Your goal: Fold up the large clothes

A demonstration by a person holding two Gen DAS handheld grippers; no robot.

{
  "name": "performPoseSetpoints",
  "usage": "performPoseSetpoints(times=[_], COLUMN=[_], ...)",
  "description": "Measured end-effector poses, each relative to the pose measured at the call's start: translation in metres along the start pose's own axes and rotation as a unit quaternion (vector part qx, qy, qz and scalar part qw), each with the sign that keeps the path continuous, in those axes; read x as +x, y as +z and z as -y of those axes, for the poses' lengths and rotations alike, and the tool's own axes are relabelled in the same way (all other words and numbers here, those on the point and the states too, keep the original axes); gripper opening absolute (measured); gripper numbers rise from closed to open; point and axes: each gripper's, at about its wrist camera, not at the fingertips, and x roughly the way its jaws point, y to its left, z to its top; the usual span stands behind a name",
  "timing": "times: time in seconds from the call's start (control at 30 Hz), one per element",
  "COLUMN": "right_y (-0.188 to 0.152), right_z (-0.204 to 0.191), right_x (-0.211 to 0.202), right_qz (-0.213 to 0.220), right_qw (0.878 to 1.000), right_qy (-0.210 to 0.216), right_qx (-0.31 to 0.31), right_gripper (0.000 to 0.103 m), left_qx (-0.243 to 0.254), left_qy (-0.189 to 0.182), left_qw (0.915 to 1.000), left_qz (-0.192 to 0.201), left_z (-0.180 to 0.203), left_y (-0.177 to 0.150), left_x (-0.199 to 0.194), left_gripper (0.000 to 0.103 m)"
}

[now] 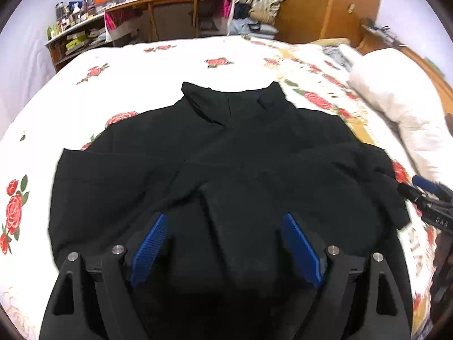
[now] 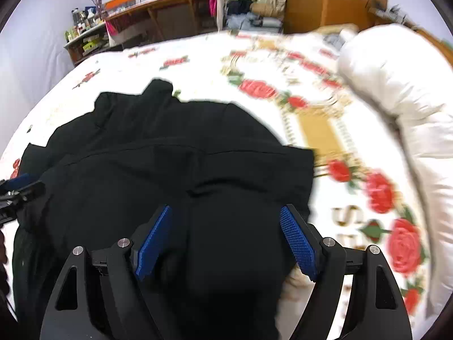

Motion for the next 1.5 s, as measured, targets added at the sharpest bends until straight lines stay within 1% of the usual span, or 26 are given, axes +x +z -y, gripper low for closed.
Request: performPoseSetpoints(times=[0.1,0.17,0.23,0.37,0.43,0.5,0.57,0.63,0.77,0.93,1.0,1.07,1.13,1.2,1.3,1.37,1.43,1.5], right_y=[-0.019,-0.035,-0.054,-0.082,-0.094,-0.112,-0.127,-0.143,-0.175,-0.205,-0.216,-0.225,-0.233,-0.24,-0.248,-0.253,-0.257,-0.26], right_z=[-0.002,-0.001,-0.001,-0.005,-0.007,-0.006,-0.006,-0.007,-0.005,-0.001,0.001,0.003,0.001,0.001,0.005,0.006,0.009,0.011], right_x=[-0.042,-0.068,-0.091,-0.122,-0.131,-0.144,-0.155,-0.164,-0.177,-0.185,-0.184,-0.182,-0.18,-0.178,-0.175,-0.172,-0.169,-0.165], right_qz=[0.021,0.031,0.033,0.044,0.044,0.043,0.045,0.042,0.03,0.014,0.005,-0.006,-0.018,-0.024,-0.041,-0.052,-0.063,-0.073], right_qw=[1.0,0.999,0.999,0.999,0.999,0.999,0.998,0.998,0.998,0.999,0.999,0.999,0.999,0.999,0.998,0.998,0.997,0.996], right_qy=[0.005,0.014,0.018,0.018,0.018,0.026,0.039,0.044,0.038,0.033,0.027,0.026,0.027,0.02,0.021,0.024,0.023,0.025], right_qx=[-0.015,-0.013,-0.007,-0.001,0.002,0.016,0.021,0.019,0.03,0.036,0.039,0.04,0.036,0.033,0.037,0.037,0.038,0.039], right_gripper=[0.078,0.078,0.078,0.079,0.079,0.079,0.079,0.079,0.079,0.079,0.079,0.079,0.079,0.079,0.08,0.08,0.08,0.08], left_qx=[-0.011,-0.012,-0.005,-0.014,-0.008,-0.007,-0.008,-0.011,-0.011,-0.024,-0.015,-0.011,-0.018,-0.012,-0.027,-0.033,-0.033,-0.037], left_qy=[-0.03,-0.027,-0.032,-0.041,-0.029,-0.03,-0.038,-0.034,-0.028,-0.027,-0.008,-0.014,-0.019,-0.009,-0.022,-0.007,0.001,-0.004], left_qw=[0.9995,0.9995,0.9994,0.9987,0.9991,0.9989,0.9988,0.9992,0.9994,0.9984,0.9984,0.9981,0.9973,0.9971,0.995,0.9938,0.9934,0.9922], left_qz=[0.003,0.008,0.013,0.027,0.031,0.035,0.03,0.016,-0.018,-0.044,-0.054,-0.06,-0.068,-0.075,-0.093,-0.106,-0.11,-0.119], left_z=[-0.012,-0.019,-0.023,-0.04,-0.046,-0.054,-0.063,-0.07,-0.082,-0.096,-0.097,-0.096,-0.096,-0.095,-0.098,-0.102,-0.105,-0.108], left_y=[-0.019,-0.035,-0.052,-0.084,-0.097,-0.115,-0.134,-0.151,-0.189,-0.231,-0.243,-0.253,-0.263,-0.27,-0.281,-0.289,-0.292,-0.294], left_x=[-0.035,-0.059,-0.081,-0.119,-0.132,-0.145,-0.155,-0.159,-0.163,-0.164,-0.16,-0.158,-0.155,-0.152,-0.145,-0.142,-0.142,-0.14], left_gripper=[0.086,0.086,0.086,0.086,0.086,0.086,0.086,0.087,0.087,0.087,0.087,0.087,0.087,0.087,0.087,0.087,0.087,0.087])
